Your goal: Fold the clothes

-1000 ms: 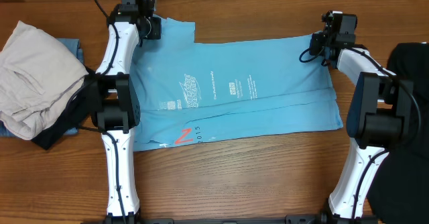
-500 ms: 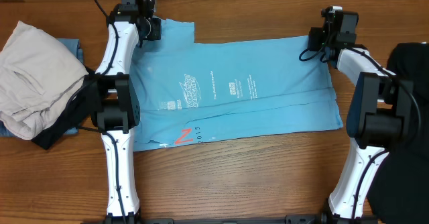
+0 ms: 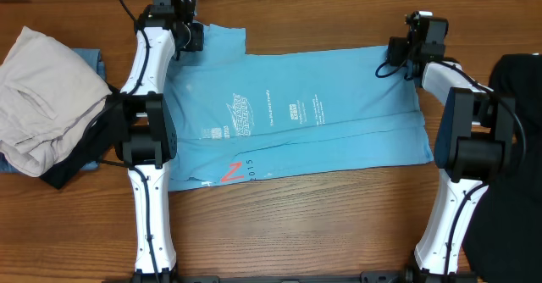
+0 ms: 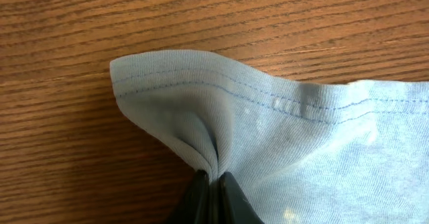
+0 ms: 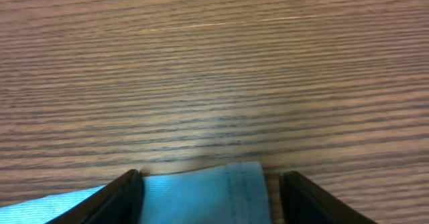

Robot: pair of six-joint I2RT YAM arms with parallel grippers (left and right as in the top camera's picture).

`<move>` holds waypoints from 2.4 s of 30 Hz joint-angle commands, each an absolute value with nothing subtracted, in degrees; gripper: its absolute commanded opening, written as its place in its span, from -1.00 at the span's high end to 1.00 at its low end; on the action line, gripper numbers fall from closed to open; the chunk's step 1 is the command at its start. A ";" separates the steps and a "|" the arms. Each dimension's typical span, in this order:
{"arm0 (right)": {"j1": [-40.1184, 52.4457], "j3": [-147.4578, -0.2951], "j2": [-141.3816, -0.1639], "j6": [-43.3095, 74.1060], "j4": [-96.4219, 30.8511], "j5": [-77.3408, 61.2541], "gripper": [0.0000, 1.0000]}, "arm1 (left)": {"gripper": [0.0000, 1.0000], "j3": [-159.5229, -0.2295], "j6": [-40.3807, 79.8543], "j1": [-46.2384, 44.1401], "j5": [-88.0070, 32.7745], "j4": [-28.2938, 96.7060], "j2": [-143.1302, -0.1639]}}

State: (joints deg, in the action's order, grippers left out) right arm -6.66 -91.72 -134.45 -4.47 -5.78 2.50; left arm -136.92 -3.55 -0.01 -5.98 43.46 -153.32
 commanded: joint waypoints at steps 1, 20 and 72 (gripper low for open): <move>-6.81 -92.75 -135.98 -4.51 -7.03 5.06 -0.34 | 0.86 -135.96 -3.66 -0.01 -5.80 44.73 -153.23; -6.70 -92.75 -125.62 -4.27 -14.41 -2.00 0.92 | 0.92 -135.96 -1.93 0.01 -7.11 53.78 -142.67; -13.19 -92.75 -112.18 3.51 -68.03 -10.11 0.92 | 0.92 -111.00 12.73 0.03 -4.03 96.40 -119.66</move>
